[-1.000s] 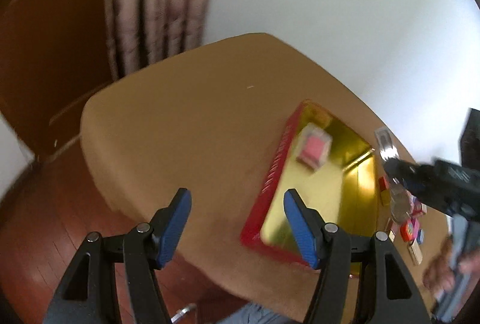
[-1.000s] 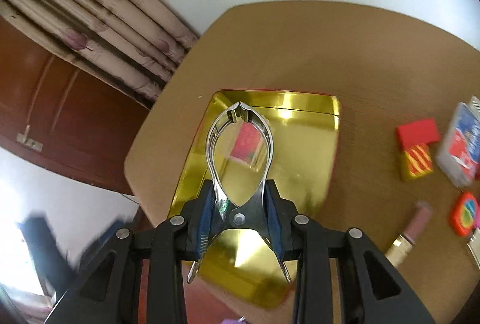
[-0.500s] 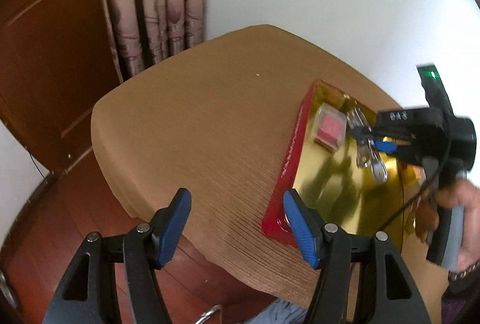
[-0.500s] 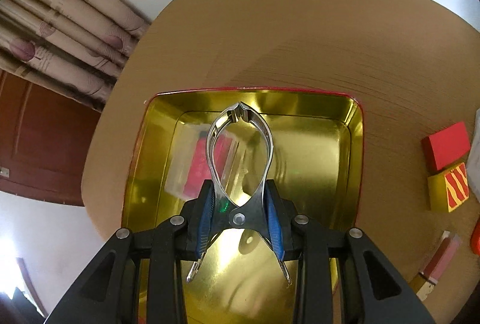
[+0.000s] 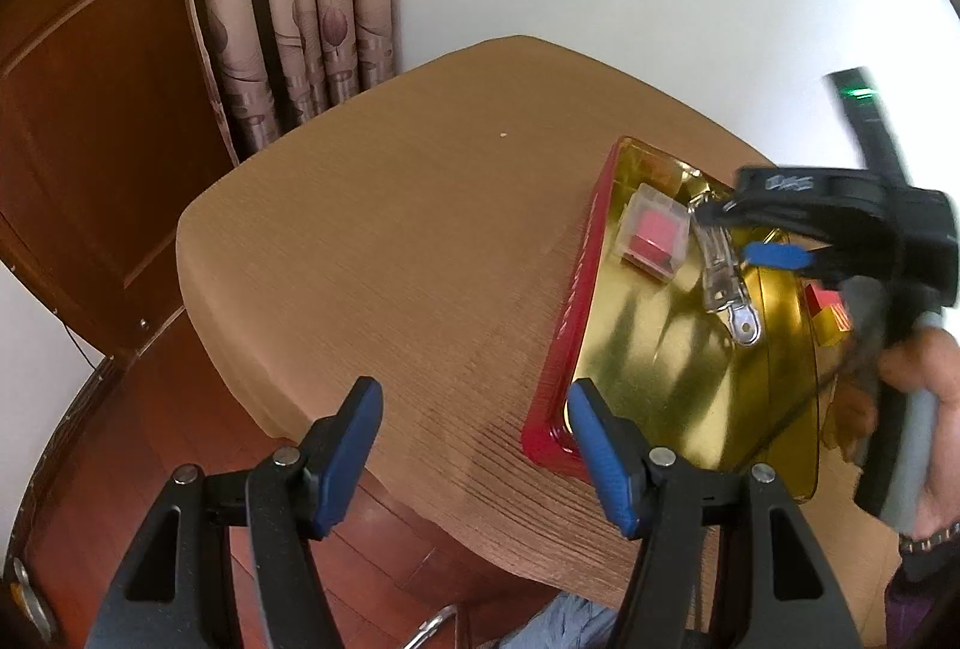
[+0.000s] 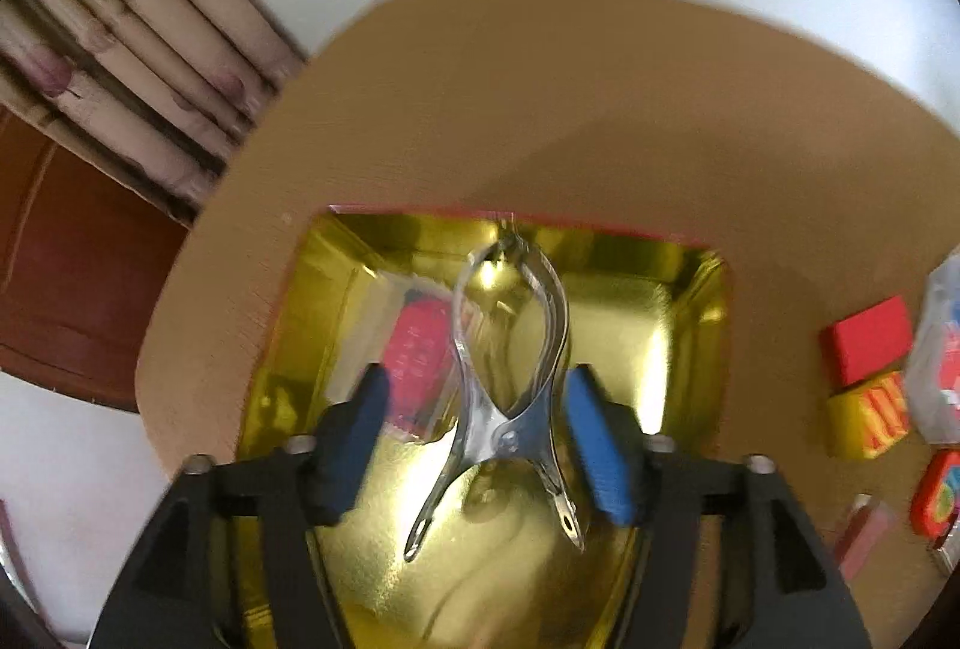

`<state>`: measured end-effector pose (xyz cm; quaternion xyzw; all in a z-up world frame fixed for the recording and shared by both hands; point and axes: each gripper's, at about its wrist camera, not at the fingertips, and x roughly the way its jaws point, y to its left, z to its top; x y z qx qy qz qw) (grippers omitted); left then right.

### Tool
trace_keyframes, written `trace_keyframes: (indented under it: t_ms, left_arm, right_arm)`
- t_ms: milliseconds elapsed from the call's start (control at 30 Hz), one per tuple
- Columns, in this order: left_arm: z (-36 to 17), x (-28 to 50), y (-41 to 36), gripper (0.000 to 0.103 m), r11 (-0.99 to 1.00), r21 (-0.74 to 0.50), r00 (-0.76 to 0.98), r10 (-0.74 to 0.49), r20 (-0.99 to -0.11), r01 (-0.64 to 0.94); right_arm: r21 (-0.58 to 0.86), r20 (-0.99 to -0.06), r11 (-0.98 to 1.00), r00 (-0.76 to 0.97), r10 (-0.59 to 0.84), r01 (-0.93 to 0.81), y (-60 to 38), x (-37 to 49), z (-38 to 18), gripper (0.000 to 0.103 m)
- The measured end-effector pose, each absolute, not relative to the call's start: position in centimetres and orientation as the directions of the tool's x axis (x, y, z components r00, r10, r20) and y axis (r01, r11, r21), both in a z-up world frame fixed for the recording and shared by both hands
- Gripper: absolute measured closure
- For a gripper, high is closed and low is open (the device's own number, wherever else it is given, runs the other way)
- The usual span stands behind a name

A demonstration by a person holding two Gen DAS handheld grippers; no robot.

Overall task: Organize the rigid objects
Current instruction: 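Lower the silver clip into the tin tray and open the right gripper, then grasp the ribbed silver lighter with the right gripper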

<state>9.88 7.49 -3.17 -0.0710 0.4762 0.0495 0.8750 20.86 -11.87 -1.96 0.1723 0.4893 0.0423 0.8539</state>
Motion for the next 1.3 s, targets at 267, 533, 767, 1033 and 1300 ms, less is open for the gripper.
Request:
trace_keyframes:
  t_ms: [267, 533, 767, 1033, 1300]
  left_arm:
    - [-3.0, 9.5, 6.3, 0.037, 0.991, -0.037, 0.543, 0.038, -0.839, -0.127]
    - [-1.1, 8.0, 3.4, 0.037, 1.000, -0.015, 0.586, -0.003, -0.810, -0.015]
    - [0.5, 6.3, -1.7, 0.037, 0.995, -0.003, 0.585, -0.059, -0.809, 0.097]
    - [-0.2, 5.5, -6.5, 0.037, 0.983, -0.032, 0.521, -0.123, -0.844, 0.180]
    - [-0.3, 5.4, -10.7, 0.037, 0.961, 0.042, 0.521, -0.112, -0.846, 0.275]
  right_arm:
    - [0.354, -0.711, 0.935, 0.650, 0.268, 0.002, -19.4, 6.3, -1.1, 0.025]
    - [0.016, -0.844, 1.000, 0.536, 0.004, 0.017, -32.1, -2.2, -3.9, 0.033]
    - [0.001, -0.900, 0.999, 0.436, 0.016, -0.036, -36.6, -0.6, -6.0, 0.048]
    - [0.030, -0.917, 0.995, 0.393, 0.067, -0.099, -35.7, 2.2, -7.7, 0.057]
    - [0.043, -0.940, 0.984, 0.325, 0.099, -0.173, -33.7, 5.2, -8.9, 0.058]
